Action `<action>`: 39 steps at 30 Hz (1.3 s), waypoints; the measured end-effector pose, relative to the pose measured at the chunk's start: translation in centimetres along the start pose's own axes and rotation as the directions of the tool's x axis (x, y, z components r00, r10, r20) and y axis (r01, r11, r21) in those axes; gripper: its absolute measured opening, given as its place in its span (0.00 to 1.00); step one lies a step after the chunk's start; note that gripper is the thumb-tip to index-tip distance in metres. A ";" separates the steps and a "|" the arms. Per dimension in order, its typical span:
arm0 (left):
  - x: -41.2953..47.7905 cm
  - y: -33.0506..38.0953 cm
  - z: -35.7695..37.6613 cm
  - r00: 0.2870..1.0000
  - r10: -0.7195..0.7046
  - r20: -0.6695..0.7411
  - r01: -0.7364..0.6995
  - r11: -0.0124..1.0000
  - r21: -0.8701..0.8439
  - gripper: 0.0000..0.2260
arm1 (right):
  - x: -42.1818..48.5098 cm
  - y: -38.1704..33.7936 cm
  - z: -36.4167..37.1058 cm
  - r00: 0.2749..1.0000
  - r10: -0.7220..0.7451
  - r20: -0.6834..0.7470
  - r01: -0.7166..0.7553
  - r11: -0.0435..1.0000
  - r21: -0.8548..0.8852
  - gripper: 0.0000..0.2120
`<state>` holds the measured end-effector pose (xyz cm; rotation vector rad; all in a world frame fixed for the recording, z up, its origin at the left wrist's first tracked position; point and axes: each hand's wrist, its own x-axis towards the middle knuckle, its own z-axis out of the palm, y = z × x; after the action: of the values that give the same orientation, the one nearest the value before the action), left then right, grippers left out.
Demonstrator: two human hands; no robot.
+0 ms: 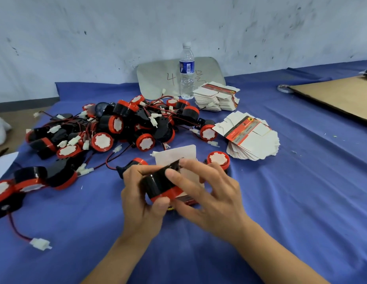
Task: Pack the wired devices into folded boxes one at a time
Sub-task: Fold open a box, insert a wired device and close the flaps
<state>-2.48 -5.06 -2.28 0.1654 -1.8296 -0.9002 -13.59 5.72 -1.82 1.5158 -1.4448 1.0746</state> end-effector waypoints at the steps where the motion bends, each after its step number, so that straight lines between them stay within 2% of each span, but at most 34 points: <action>1: 0.0 -0.1 -0.1 1.000 -0.004 0.013 0.004 1.000 0.019 0.21 | -0.2 0.0 0.2 0.999 -0.038 0.008 0.039 0.998 -0.045 0.24; 4: 0.3 -0.3 0.0 0.996 -0.053 0.067 0.049 0.997 0.067 0.28 | -0.2 0.0 0.5 0.997 -0.074 -0.013 0.073 0.994 -0.082 0.21; 8: 0.5 -0.5 0.1 0.993 0.089 0.075 -0.104 0.970 0.221 0.32 | -0.3 -0.9 0.3 0.998 -0.052 -0.035 0.051 0.998 -0.038 0.19; 10: 0.6 -0.5 0.2 0.993 0.100 0.063 -0.109 0.981 0.161 0.32 | -0.4 -1.3 0.3 0.999 -0.015 -0.038 0.016 1.000 0.011 0.21; 12: 0.4 -0.7 0.5 0.997 0.049 0.065 -0.051 0.998 0.023 0.32 | -0.4 -1.4 0.0 0.990 0.140 -0.033 -0.135 0.983 0.123 0.23; 13: 0.3 -0.8 0.6 0.996 0.009 0.086 -0.007 1.000 -0.025 0.35 | -0.3 -1.2 -0.1 0.966 0.257 -0.018 -0.249 0.952 0.178 0.24; 16: 0.0 -1.1 1.0 0.959 -0.165 0.230 0.176 0.984 -0.028 0.51 | 0.0 -0.1 -0.6 0.792 0.608 0.049 -0.597 0.757 0.265 0.23; 18: -0.2 -1.2 1.1 0.919 -0.250 0.306 0.257 0.966 0.017 0.52 | -0.1 0.7 -0.8 0.708 0.703 0.060 -0.686 0.665 0.294 0.22; 20: -0.5 -1.4 1.2 0.885 -0.299 0.358 0.300 0.952 0.052 0.49 | 0.0 1.0 -1.0 0.719 0.693 0.047 -0.681 0.690 0.245 0.21; 23: -0.6 -1.9 1.4 0.871 -0.313 0.379 0.309 0.948 0.074 0.49 | 0.1 0.6 -0.7 0.859 0.512 0.008 -0.510 0.854 0.099 0.19; 25: -0.7 -2.1 1.5 0.871 -0.316 0.376 0.309 0.948 0.081 0.50 | 0.0 0.3 -0.3 0.905 0.425 0.010 -0.425 0.903 0.056 0.20; 28: -1.0 -2.4 1.5 0.873 -0.320 0.368 0.307 0.947 0.095 0.54 | 0.1 0.0 -0.1 0.896 0.432 0.106 -0.435 0.900 0.011 0.21; 31: -1.4 -2.8 1.5 0.876 -0.289 0.386 0.249 0.956 0.153 0.56 | 0.1 -0.2 -0.3 0.827 0.505 0.247 -0.516 0.856 -0.023 0.23; 33: -1.4 -2.7 1.5 0.877 -0.282 0.388 0.227 0.957 0.182 0.53 | 0.1 -0.1 -0.3 0.777 0.540 0.324 -0.557 0.829 -0.048 0.23; 34: -1.4 -2.5 1.5 0.876 -0.283 0.391 0.219 0.955 0.199 0.49 | 0.1 -0.1 -0.4 0.773 0.534 0.341 -0.549 0.833 -0.060 0.23; 37: -1.1 -2.2 1.6 0.877 -0.247 0.412 0.169 0.962 0.217 0.43 | 0.2 0.2 -0.3 0.850 0.426 0.310 -0.430 0.901 -0.059 0.19; 39: -1.0 -2.4 1.7 0.883 -0.221 0.414 0.141 0.966 0.215 0.45 | 0.0 0.3 -0.2 0.885 0.371 0.281 -0.378 0.925 -0.027 0.14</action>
<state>-4.15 -5.44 -4.88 0.2701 -2.3477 -0.9562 -13.87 5.87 -1.72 1.4883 -1.9917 1.1360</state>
